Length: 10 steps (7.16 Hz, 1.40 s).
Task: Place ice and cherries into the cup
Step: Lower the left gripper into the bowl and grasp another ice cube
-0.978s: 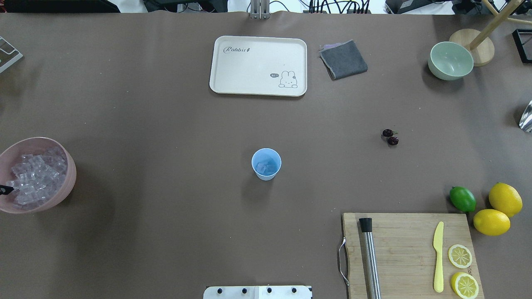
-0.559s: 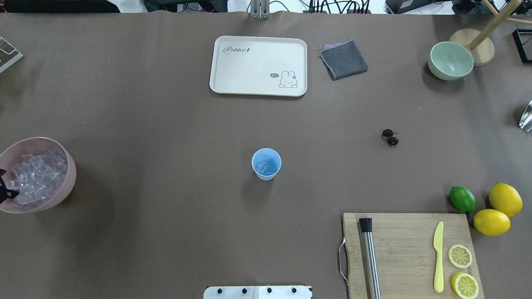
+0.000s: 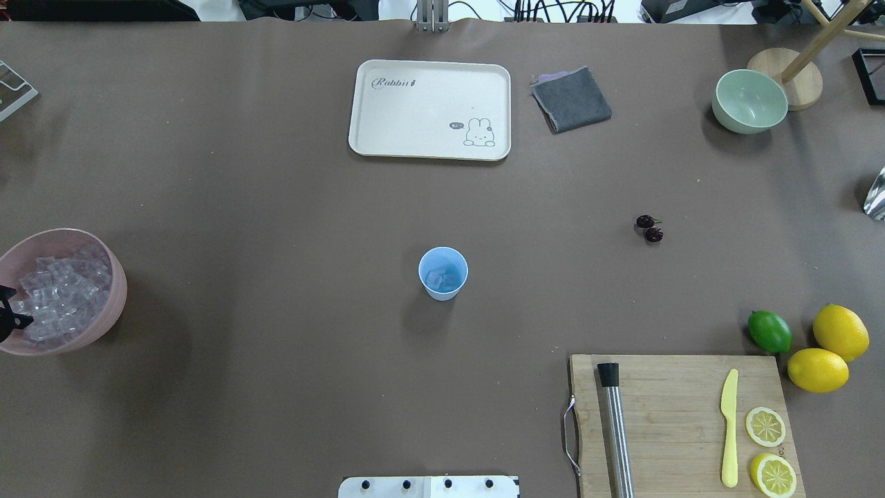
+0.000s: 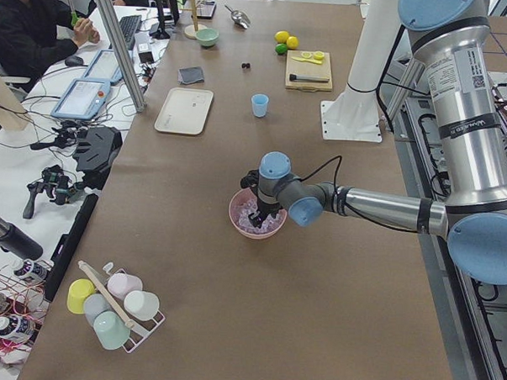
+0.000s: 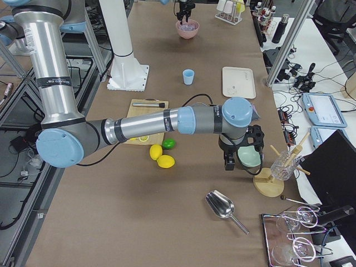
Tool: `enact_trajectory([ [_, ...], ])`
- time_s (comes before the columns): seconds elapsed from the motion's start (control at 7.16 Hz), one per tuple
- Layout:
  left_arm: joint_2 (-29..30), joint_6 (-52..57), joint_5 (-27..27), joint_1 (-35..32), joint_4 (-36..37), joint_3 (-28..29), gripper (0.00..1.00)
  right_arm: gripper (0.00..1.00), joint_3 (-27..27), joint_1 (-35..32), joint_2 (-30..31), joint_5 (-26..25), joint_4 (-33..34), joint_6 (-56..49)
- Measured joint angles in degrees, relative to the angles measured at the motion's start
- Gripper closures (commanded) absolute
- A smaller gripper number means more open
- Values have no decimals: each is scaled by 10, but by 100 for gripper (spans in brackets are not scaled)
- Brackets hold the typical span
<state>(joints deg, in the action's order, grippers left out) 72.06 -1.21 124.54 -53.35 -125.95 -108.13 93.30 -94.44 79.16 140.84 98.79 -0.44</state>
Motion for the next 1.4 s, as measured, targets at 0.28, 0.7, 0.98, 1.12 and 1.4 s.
enact_trajectory([
  [0.28,1,0,0,0,0,4,48,0,1,-2,1,0,0,0],
  [0.7,0,0,0,0,0,5,48,0,3,-2,1,0,0,0],
  [0.98,0,0,-1,0,-1,8,50,0,3,-5,0,2,1,0],
  [1.12,0,0,-1,0,-1,8,52,0,4,-6,0,2,2,0],
  [1.4,0,0,-1,0,-3,7,67,0,6,-12,-1,3,3,0],
])
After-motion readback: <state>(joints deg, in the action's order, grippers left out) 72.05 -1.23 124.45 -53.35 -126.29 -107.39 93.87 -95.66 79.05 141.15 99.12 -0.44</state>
